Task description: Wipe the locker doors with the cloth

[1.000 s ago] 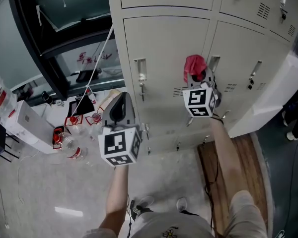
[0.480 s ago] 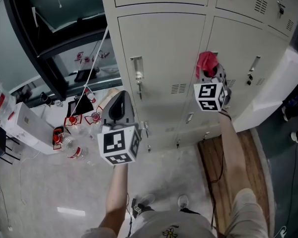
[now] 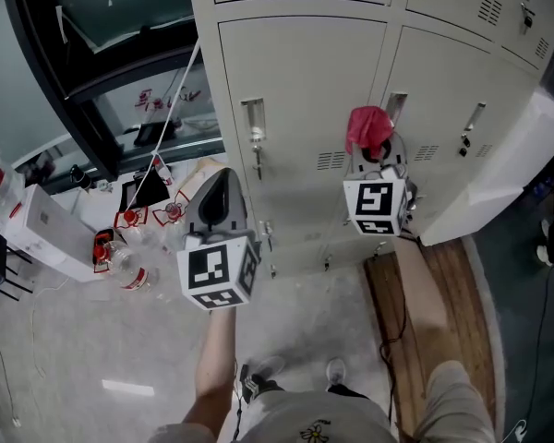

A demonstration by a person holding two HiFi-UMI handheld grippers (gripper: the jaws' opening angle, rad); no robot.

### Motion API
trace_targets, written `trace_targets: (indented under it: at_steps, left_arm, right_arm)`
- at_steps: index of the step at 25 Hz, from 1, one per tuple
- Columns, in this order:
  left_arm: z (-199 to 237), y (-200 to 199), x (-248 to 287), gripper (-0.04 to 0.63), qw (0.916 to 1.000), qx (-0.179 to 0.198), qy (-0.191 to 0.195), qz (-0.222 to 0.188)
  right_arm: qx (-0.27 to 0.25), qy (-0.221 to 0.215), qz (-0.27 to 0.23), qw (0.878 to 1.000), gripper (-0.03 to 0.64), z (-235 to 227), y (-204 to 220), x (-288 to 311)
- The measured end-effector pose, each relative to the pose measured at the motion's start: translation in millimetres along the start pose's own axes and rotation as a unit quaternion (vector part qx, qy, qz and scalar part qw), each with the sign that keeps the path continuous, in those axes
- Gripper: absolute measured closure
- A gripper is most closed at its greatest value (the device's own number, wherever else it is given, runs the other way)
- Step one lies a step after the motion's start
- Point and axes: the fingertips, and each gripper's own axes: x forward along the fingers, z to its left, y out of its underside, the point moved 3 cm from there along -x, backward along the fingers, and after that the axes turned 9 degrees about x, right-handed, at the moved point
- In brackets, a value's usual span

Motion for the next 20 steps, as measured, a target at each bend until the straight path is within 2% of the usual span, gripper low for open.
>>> trace_targets:
  at_steps: [4,9,12,20]
  left_arm:
    - [1.9,-3.4,-8.3,0.578,0.9999,0.007,-0.001,-0.009]
    - [7.6,-13.2,-18.8,0.578,0.9996,0.013,-0.005,-0.023]
    - [11.7,-13.4,-26.3,0.578,0.9994,0.025,-0.007,-0.023]
    - [24.5,-8.3,-37.5,0.578,0.9992,0.024,-0.018,-0.025]
  right_arm:
    - [0.032,-0.048,-0.040,0.998,0.586,56.2,-21.4,-21.2]
    - [0.019,-0.098,-0.039,0.994,0.586,107.8,-26.1,-17.9]
    - [0.027,-0.108,-0.040,0.993,0.586,132.1,-21.4,-10.3]
    - [0.008,-0.130,-0.036,0.991,0.586,167.7,-21.0,16.1]
